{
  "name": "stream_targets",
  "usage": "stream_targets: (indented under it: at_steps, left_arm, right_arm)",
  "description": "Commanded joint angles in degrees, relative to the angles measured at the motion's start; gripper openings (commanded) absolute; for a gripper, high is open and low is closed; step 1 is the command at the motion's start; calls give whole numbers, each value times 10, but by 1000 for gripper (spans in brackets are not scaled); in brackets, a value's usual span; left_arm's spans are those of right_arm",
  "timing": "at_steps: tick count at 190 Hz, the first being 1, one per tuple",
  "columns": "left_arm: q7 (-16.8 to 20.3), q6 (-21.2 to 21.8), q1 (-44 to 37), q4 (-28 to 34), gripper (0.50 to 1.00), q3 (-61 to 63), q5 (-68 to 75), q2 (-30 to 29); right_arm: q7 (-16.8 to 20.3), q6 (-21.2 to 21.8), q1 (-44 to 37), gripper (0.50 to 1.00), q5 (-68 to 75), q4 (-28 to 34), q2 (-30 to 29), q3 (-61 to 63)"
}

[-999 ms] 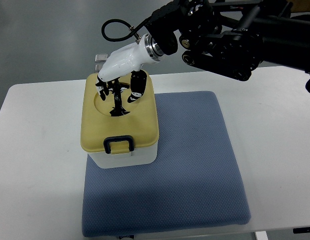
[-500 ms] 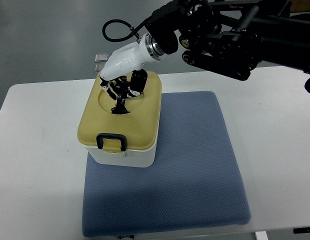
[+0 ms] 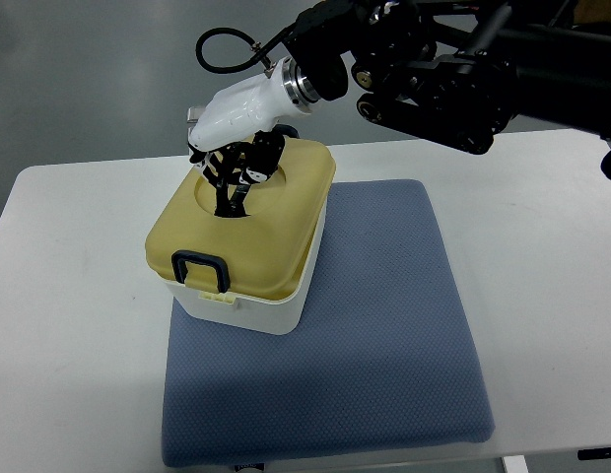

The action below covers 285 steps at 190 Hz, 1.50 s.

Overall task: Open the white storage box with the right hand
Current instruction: 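Lift the yellow lid up off the white box with the right hand, then carry the lid away from the box and lower it toward the mat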

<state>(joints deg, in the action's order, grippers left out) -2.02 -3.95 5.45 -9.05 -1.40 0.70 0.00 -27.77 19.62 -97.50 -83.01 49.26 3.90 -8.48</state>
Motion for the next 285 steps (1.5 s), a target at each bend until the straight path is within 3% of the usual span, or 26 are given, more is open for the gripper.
stream_targets:
  at_steps: [1, 100, 202, 285]
  left_arm:
    - [0, 0, 0, 0, 1000, 0, 0, 0]
    - [0, 0, 0, 0, 1000, 0, 0, 0]
    - [0, 0, 0, -1, 1000, -1, 0, 0]
    - [0, 0, 0, -1, 1000, 0, 0, 0]
  right_arm:
    - [-4, 0, -8, 500, 4, 0, 1, 3]
    - [-6, 11, -12, 500, 8, -1, 36, 87]
    - [-1, 22, -2, 500, 61, -23, 161, 113]
    - [-1, 31, 35, 500, 51, -22, 283, 59]
